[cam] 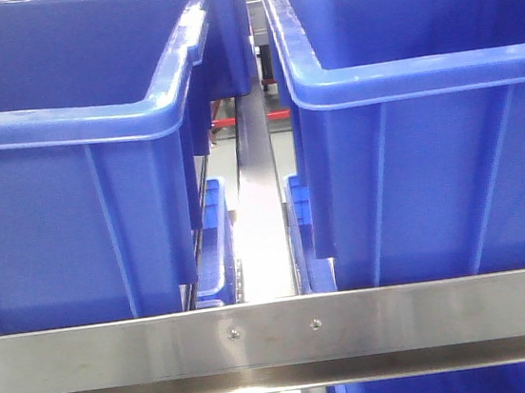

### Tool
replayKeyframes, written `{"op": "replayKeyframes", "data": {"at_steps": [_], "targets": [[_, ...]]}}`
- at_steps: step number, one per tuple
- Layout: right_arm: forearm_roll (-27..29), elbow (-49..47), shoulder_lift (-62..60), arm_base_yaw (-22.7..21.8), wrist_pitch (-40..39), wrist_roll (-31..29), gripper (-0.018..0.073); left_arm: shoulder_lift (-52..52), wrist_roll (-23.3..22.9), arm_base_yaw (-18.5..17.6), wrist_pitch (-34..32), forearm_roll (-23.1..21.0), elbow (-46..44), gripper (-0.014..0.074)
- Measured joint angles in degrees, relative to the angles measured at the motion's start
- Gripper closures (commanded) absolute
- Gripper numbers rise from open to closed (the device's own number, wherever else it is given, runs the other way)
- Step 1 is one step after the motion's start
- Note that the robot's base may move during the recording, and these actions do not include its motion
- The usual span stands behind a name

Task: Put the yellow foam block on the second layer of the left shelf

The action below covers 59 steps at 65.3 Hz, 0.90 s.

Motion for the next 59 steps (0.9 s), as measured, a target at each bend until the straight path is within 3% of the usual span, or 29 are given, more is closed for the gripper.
{"op": "replayKeyframes", "data": {"at_steps": [4,28,41,59], "targets": [[0.0,3.8,-4.4,0.0,-1.0,0.0,0.0503,0.0,0.0,0.0,0.0,0.0,0.0,0.046],[0.2,25.0,-32.1,0.0,-6.7,0.0,0.0501,0.0,0.0,0.0,0.0,0.0,0.0,0.046],[-0.2,27.9,-42.4,0.0,0.6,0.0,0.0501,0.0,0.0,0.0,0.0,0.0,0.0,0.046],[-0.3,28.0,-44.4,0.0,3.7,0.1,0.0501,0.0,0.0,0.0,0.0,0.0,0.0,0.046]]}}
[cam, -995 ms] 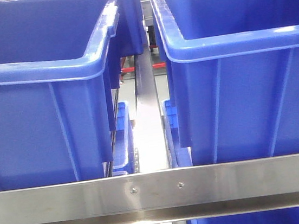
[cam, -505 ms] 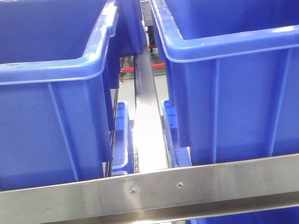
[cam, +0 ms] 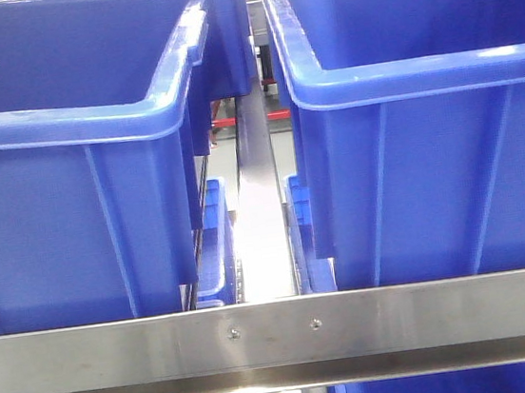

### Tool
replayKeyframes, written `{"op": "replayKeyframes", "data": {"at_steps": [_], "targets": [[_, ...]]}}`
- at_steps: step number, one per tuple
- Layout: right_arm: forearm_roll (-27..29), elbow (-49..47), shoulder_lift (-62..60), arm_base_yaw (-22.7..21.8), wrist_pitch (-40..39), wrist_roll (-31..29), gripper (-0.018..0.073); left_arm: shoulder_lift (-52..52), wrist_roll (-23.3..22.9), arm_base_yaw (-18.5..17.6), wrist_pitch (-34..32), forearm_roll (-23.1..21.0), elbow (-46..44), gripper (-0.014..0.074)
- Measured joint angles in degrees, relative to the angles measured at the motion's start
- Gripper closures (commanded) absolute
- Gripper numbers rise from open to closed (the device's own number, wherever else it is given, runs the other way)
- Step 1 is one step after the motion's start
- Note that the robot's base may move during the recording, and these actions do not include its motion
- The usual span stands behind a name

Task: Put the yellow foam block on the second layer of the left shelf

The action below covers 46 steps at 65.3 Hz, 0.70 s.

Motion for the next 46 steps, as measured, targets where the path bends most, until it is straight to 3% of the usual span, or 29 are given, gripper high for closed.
{"op": "replayKeyframes", "data": {"at_steps": [16,35,46], "targets": [[-2.5,2.5,-1.7,-0.9,-2.8,0.0,0.0501,0.0,0.0,0.0,0.0,0.0,0.0,0.046],[-2.6,19.8,-17.1,-13.6,-21.8,0.0,0.0501,0.0,0.0,0.0,0.0,0.0,0.0,0.046],[-2.0,31.8,-25.4,-15.0,-30.7,0.0,0.0501,0.0,0.0,0.0,0.0,0.0,0.0,0.046]]}}
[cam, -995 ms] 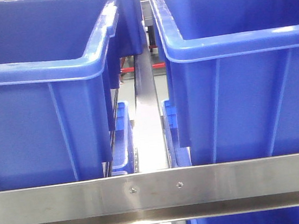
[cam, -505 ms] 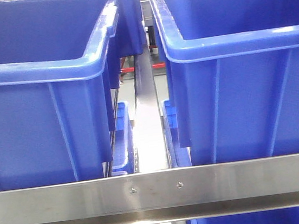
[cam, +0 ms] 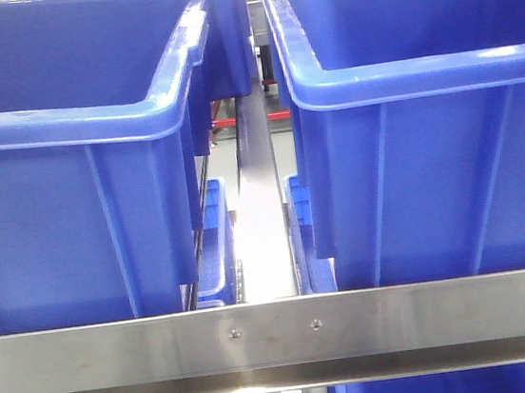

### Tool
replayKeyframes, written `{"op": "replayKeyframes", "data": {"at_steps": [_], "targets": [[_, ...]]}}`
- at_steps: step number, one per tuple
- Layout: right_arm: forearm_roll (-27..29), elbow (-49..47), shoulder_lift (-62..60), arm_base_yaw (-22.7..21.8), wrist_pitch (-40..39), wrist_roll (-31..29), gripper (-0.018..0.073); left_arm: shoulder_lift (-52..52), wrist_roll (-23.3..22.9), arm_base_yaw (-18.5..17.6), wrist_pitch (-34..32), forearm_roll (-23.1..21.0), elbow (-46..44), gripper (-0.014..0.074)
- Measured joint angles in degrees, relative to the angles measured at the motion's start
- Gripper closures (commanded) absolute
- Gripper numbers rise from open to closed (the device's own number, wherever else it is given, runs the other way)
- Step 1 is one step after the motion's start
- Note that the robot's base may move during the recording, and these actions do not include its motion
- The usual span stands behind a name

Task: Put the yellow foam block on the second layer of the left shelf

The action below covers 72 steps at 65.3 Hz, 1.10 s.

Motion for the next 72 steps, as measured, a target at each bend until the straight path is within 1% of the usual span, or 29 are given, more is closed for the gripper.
{"op": "replayKeyframes", "data": {"at_steps": [9,19,72], "targets": [[3.1,7.4,-6.0,0.0,-6.9,0.0,0.0501,0.0,0.0,0.0,0.0,0.0,0.0,0.046],[4.6,8.4,-7.1,0.0,-9.2,0.0,0.0501,0.0,0.0,0.0,0.0,0.0,0.0,0.046],[4.7,8.5,-7.2,0.0,-9.5,0.0,0.0501,0.0,0.0,0.0,0.0,0.0,0.0,0.046]]}}
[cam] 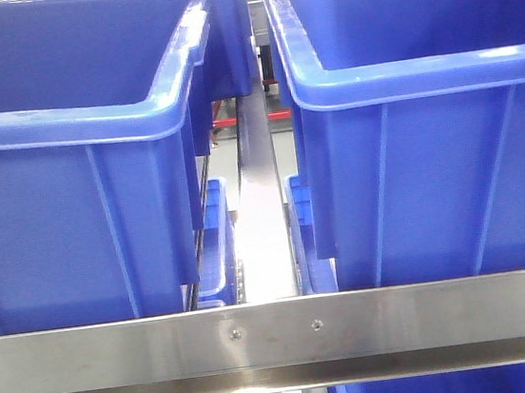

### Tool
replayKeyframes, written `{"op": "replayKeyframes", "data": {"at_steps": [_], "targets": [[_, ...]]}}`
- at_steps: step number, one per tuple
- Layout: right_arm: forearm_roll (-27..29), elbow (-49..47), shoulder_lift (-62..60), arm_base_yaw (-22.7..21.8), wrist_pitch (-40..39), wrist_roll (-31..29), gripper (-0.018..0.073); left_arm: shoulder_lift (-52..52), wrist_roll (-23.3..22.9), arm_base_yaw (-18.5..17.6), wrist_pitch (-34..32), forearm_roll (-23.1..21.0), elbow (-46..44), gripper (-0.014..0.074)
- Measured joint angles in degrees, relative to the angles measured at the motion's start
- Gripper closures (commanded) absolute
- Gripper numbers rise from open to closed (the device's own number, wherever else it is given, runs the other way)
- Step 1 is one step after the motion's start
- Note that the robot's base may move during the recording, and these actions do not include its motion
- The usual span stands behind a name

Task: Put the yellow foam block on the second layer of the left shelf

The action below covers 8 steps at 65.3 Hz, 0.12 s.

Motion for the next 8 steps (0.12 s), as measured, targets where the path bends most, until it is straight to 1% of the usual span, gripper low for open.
{"op": "replayKeyframes", "data": {"at_steps": [8], "targets": [[0.0,0.0,0.0,0.0,0.0,0.0,0.0501,0.0,0.0,0.0,0.0,0.0,0.0,0.046]]}}
